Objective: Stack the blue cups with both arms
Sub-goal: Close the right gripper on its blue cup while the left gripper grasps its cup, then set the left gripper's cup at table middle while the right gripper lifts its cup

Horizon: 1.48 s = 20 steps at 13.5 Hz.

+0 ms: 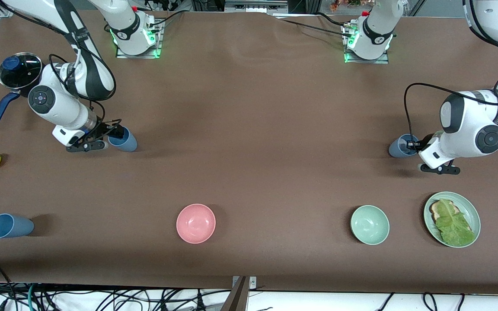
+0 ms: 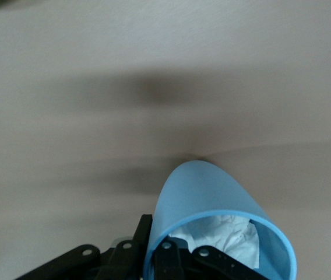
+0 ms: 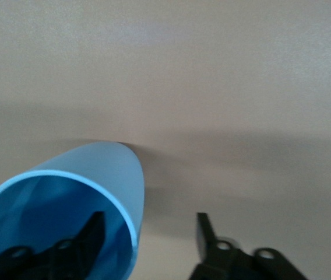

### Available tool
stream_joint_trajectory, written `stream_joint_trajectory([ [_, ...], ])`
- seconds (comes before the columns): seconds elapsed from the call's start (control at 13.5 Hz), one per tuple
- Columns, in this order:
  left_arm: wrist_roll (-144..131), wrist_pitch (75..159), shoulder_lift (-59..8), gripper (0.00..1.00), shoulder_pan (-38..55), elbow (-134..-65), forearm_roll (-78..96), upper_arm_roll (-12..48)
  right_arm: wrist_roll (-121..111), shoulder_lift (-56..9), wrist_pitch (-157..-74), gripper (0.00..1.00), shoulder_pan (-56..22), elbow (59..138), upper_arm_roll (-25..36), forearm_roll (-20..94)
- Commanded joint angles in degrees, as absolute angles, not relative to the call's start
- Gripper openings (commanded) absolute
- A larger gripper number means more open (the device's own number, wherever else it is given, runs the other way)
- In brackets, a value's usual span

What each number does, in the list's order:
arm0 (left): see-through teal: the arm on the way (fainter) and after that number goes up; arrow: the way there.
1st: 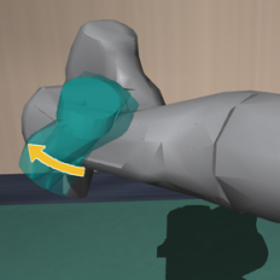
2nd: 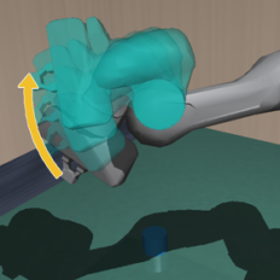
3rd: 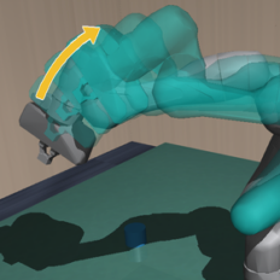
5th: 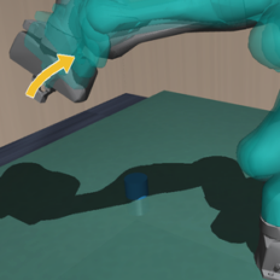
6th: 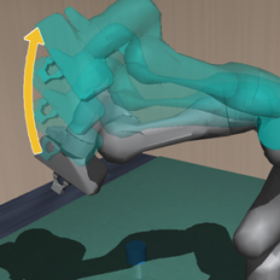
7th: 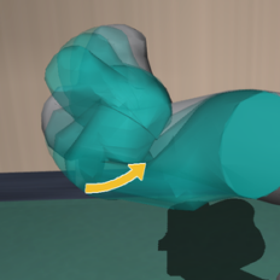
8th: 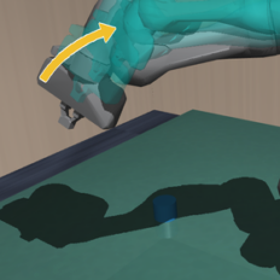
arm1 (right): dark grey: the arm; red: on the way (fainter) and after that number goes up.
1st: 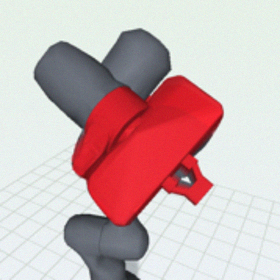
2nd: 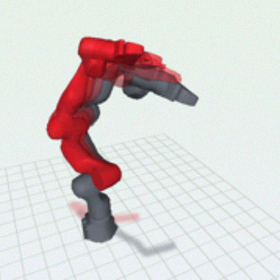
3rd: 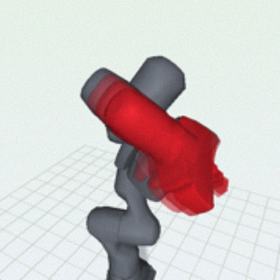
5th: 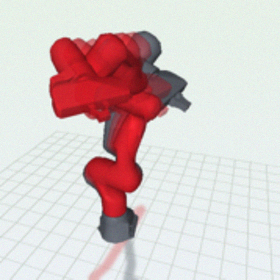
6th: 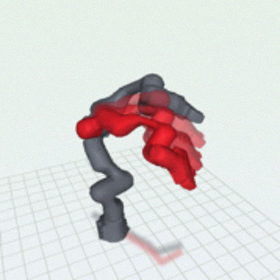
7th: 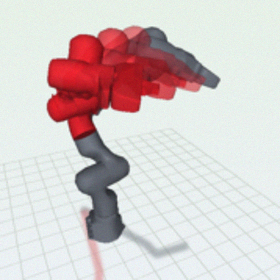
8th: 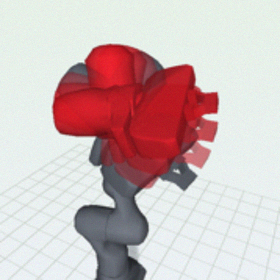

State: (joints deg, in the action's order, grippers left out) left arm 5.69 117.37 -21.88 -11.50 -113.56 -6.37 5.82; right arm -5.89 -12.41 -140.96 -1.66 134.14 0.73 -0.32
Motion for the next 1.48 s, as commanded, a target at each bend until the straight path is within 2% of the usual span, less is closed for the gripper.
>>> stream_joint_trajectory([
  [0.0, -3.21, 107.52, -21.27, 0.00, -10.64, -105.58, -6.77, 12.54, -5.10, -12.92, -141.50, 0.00, -2.37, 133.68, 0.35, -0.35],
  [0.22, -12.55, 107.49, -24.06, 0.00, -8.98, -101.01, -1.09, 20.99, -4.58, -12.92, -141.42, 0.00, -2.99, 133.16, 0.35, -0.35],
  [0.37, -18.69, 107.84, -25.75, 0.00, -4.42, -98.62, 4.55, 21.36, -4.39, -12.75, -140.98, 0.00, -3.25, 132.11, 0.26, -0.35],
  [0.52, -24.75, 112.47, -27.76, 0.00, 1.03, -98.52, 5.62, 21.44, -4.57, -12.31, -139.49, 0.00, -3.25, 130.35, 0.26, -0.35],
  [0.81, -33.74, 121.36, -32.77, 0.00, 8.95, -98.53, 5.80, 21.45, -4.22, -12.83, -125.18, 0.00, -3.77, 119.21, 0.26, -0.35],
  [1.03, -37.79, 125.59, -35.06, 0.00, 12.65, -98.53, 5.71, 21.45, -4.57, -12.83, -122.61, 0.00, -4.92, 114.45, 0.26, -0.26],
  [1.11, -38.05, 125.68, -35.07, 0.06, 12.66, -98.53, 5.80, 21.45, -4.57, -12.83, -120.87, 0.00, -4.92, 112.95, 0.18, -0.18],
  [1.18, -37.97, 125.51, -34.98, 0.95, 12.57, -98.53, 5.63, 21.45, -4.31, -12.83, -117.98, 0.00, -5.53, 110.94, 0.18, 0.09],
  [1.26, -37.97, 125.07, -34.55, 1.00, 12.31, -98.53, 5.45, 21.45, -2.57, -12.92, -115.17, 0.00, -6.84, 108.92, 0.26, 0.17],
  [1.4, -37.88, 123.85, -31.49, 1.00, 11.87, -98.44, 5.45, 21.45, 0.69, -13.01, -113.99, 0.00, -7.47, 108.11, 0.26, 0.26],
])
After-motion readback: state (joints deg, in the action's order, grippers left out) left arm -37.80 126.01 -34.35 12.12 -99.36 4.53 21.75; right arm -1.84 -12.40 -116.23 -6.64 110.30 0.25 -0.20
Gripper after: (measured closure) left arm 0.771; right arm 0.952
